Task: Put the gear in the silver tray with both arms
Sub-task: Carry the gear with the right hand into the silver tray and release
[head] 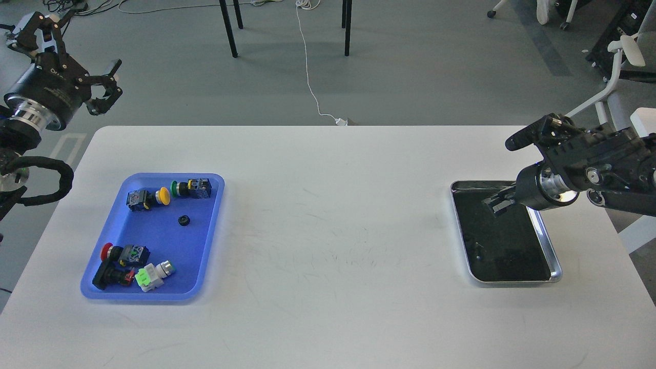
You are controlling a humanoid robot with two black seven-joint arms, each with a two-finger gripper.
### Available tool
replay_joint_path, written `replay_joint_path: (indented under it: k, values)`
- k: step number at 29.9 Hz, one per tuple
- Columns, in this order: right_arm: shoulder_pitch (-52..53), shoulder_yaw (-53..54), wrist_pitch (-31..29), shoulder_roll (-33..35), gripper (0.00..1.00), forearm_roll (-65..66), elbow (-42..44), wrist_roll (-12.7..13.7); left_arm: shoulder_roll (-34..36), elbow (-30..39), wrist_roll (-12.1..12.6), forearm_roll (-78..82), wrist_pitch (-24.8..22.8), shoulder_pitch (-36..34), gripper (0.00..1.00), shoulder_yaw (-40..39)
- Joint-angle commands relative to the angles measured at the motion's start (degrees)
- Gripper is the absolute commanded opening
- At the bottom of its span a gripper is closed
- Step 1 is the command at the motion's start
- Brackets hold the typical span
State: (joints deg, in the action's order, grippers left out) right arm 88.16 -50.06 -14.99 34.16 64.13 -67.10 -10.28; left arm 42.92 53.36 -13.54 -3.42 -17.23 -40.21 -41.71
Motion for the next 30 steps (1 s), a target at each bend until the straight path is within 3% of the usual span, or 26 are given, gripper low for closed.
replay_joint_path:
  k: [1, 16, 17, 19, 23, 30]
  values:
    - [-3.2, 0.7, 1.1, 1.2, 0.16, 0.3, 0.1, 0.0, 0.2, 0.0, -0.1, 0.0, 0.0, 0.2, 0.98, 0.0]
    - [-10.4, 2.4, 3.1, 2.1, 0.25, 0.5, 0.2, 0.1, 0.9, 0.1, -0.1, 0.0, -0.1, 0.3, 0.98, 0.1]
    - [-10.4, 2.9, 3.1, 2.1, 0.30, 0.5, 0.2, 0.1, 0.9, 0.1, -0.1, 0.0, 0.0, 0.3, 0.98, 0.1]
    - [-10.4, 4.2, 3.2, 2.4, 0.53, 0.4, 0.2, 0.2, 1.1, 0.1, -0.1, 0.0, 0.0, 0.3, 0.98, 0.1]
    - [-9.1, 7.2, 3.2, 5.4, 0.90, 0.2, -0.4, 0.3, 1.6, 0.1, 0.0, 0.0, 0.0, 0.2, 0.98, 0.1]
    - [-3.3, 12.0, 2.8, 8.5, 0.96, -0.3, 0.0, -0.2, 2.9, 0.2, 0.4, 0.1, 0.1, -0.1, 0.98, 0.1]
